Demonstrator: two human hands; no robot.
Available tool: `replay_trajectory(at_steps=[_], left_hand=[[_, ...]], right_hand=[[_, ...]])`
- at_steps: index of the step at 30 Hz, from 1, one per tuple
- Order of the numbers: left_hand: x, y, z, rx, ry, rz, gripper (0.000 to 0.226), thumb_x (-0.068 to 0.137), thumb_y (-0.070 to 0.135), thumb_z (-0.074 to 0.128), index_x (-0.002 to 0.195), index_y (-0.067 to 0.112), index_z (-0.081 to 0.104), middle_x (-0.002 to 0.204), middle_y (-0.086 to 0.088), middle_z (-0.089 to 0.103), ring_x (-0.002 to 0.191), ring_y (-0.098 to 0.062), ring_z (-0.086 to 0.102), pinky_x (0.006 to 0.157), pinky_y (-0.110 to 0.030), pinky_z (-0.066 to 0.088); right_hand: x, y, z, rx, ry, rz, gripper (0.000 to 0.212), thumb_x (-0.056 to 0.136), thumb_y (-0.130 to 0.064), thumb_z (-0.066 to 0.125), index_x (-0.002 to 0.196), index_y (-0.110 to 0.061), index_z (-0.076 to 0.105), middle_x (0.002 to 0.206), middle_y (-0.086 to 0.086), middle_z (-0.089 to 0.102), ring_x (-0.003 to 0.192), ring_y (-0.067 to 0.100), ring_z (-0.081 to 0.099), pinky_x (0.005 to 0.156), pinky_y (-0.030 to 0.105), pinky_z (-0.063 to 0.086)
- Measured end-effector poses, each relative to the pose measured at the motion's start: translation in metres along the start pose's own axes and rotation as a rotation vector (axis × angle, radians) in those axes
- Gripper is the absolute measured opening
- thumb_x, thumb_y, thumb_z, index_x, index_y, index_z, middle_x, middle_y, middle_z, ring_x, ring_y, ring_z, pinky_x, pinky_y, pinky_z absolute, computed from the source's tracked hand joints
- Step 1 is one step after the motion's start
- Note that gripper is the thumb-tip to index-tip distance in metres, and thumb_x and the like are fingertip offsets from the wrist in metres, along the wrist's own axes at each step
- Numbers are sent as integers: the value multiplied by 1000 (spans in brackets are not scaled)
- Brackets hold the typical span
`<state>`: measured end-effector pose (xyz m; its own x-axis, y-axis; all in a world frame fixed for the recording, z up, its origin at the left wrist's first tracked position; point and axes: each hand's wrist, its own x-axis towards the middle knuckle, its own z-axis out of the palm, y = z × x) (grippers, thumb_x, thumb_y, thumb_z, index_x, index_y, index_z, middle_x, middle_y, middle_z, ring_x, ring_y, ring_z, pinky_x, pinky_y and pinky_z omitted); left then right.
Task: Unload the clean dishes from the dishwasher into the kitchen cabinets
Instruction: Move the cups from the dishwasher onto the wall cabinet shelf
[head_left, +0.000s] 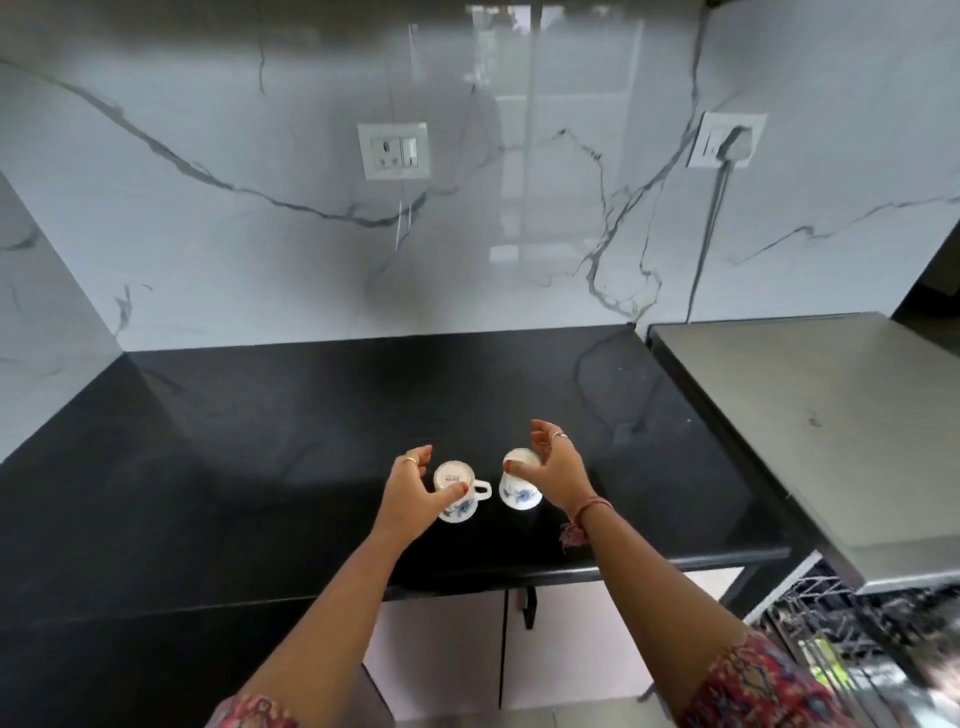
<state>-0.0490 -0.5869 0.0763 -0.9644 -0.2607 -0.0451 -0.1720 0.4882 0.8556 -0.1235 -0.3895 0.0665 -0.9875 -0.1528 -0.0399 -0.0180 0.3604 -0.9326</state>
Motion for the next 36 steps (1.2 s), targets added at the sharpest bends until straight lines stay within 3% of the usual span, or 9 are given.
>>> replay_trajectory(at_steps=[6,9,12,14,17,24,29,32,36], left_hand=[[18,-36,22,-36,-68,-20,99,66,24,86,145,6,29,144,-7,41,131,-16,42,101,-18,31],[23,-46,29,-67,-54,9,84,64,23,87,135,13,43,125,4,54,114,-6,50,87,-6,36],[22,-48,33,-79,-25,42,61,63,25,87,113,27,52,105,15,58,105,-7,57,74,-4,40],[21,-46,32,-90,-10,61,58,63,26,87,108,28,52,104,15,60,104,-7,59,79,-7,42],[27,-23,24,-144,24,117,56,63,26,87,107,30,53,106,14,63,105,-8,61,86,-15,47],[48,99,-34,-148,120,425,60,64,30,85,115,27,54,109,19,58,99,0,58,78,-7,45],[53,209,-91,-182,203,598,43,60,40,83,93,46,56,88,39,60,89,19,57,67,1,44],[52,275,-122,-186,260,678,46,57,45,82,96,40,60,89,31,63,85,12,62,67,-5,47],[57,359,-162,-308,339,797,36,62,30,86,92,28,66,76,19,71,69,8,66,55,-7,48]], right_hand=[[6,35,22,-11,-1,14,104,59,-17,90,144,-12,30,133,-5,38,123,11,44,108,27,37],[5,52,25,-7,14,7,86,60,-18,89,130,-22,39,120,-7,53,110,9,55,103,29,45],[3,56,23,-4,39,2,72,60,-22,89,116,-27,45,107,-18,58,100,1,57,91,17,48],[3,55,21,5,39,1,69,58,-24,90,112,-27,48,104,-18,60,99,2,59,84,12,47],[6,39,13,56,45,-37,66,55,-27,91,106,-33,50,104,-16,64,99,2,63,85,17,52],[29,-74,-51,152,91,-293,58,56,-21,90,104,-30,59,100,-17,70,94,1,67,77,11,51],[44,-188,-118,188,138,-549,52,60,-14,89,104,-26,65,97,-12,73,87,4,69,72,12,51],[50,-258,-159,236,136,-696,49,60,-15,87,105,-20,68,95,-5,75,86,9,71,75,18,55],[56,-344,-208,252,148,-856,42,65,-15,85,104,-16,69,74,-14,72,64,-5,62,59,11,48]])
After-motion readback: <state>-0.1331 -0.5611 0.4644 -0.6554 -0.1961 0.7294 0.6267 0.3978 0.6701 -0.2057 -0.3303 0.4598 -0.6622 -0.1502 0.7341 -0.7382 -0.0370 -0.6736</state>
